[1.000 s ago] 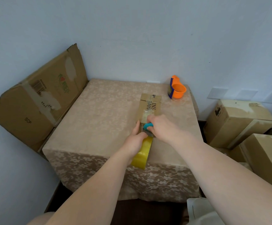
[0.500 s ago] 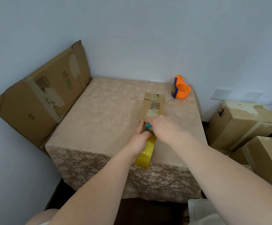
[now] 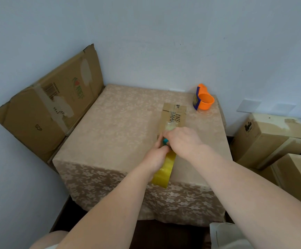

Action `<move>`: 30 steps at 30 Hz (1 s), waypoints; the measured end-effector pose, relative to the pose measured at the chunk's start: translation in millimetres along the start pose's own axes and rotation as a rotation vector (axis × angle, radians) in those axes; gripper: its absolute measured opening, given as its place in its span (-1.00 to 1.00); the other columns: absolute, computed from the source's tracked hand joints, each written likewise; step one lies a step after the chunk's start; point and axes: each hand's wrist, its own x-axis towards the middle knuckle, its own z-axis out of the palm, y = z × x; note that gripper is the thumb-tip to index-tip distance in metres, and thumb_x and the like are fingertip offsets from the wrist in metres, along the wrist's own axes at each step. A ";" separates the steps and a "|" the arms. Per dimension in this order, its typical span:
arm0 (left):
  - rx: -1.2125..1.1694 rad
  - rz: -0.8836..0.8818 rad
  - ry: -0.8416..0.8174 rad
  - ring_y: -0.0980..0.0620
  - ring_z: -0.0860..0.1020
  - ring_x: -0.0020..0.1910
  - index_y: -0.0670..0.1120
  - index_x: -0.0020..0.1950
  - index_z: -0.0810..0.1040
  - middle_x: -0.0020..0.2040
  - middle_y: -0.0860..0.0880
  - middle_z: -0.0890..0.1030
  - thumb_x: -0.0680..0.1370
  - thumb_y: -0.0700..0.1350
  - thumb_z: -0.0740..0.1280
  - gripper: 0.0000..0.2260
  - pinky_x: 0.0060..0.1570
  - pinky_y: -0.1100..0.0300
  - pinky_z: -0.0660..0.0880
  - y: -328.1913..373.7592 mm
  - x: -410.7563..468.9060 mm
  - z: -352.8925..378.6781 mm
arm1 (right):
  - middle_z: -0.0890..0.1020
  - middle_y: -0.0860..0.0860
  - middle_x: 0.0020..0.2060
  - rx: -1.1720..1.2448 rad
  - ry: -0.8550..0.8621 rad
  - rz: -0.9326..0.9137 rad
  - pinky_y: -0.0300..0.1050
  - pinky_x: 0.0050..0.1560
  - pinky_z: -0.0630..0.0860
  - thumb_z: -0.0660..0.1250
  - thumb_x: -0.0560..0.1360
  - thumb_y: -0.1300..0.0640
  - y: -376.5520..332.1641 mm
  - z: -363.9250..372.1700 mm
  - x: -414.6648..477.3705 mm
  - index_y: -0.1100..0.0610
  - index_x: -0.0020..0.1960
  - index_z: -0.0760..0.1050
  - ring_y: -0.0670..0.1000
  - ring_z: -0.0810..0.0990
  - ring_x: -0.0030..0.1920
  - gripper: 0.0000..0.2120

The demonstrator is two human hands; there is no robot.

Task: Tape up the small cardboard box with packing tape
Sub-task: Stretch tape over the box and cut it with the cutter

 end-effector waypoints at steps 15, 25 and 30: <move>0.050 0.000 0.016 -0.04 0.18 0.50 0.20 0.53 -0.02 0.55 0.03 0.18 0.56 -0.09 0.14 -0.40 0.25 0.19 0.18 5.1 2.1 -1.7 | 0.60 0.21 0.03 0.302 0.012 0.089 0.14 -0.02 0.56 0.20 0.54 0.19 30.2 1.0 10.3 0.13 0.21 0.37 0.23 0.58 -0.02 -0.76; 0.030 0.013 0.005 -0.04 0.19 0.49 0.19 0.53 -0.01 0.54 0.02 0.19 0.56 -0.09 0.15 -0.40 0.35 0.13 0.18 6.7 -2.6 -2.9 | 0.62 0.16 0.07 0.061 0.038 -0.020 -0.09 -0.15 0.35 0.19 0.57 0.01 23.1 6.1 11.3 0.13 0.15 0.50 0.18 0.57 0.08 -0.74; 0.007 0.034 -0.013 0.00 0.20 0.48 0.16 0.54 0.01 0.54 0.04 0.20 0.56 -0.13 0.16 -0.40 0.27 0.21 0.19 4.5 -7.0 -4.4 | 0.61 0.20 0.06 0.050 0.007 -0.017 -0.09 -0.20 0.34 0.20 0.56 0.04 19.4 8.6 10.0 0.14 0.16 0.48 0.22 0.58 0.07 -0.75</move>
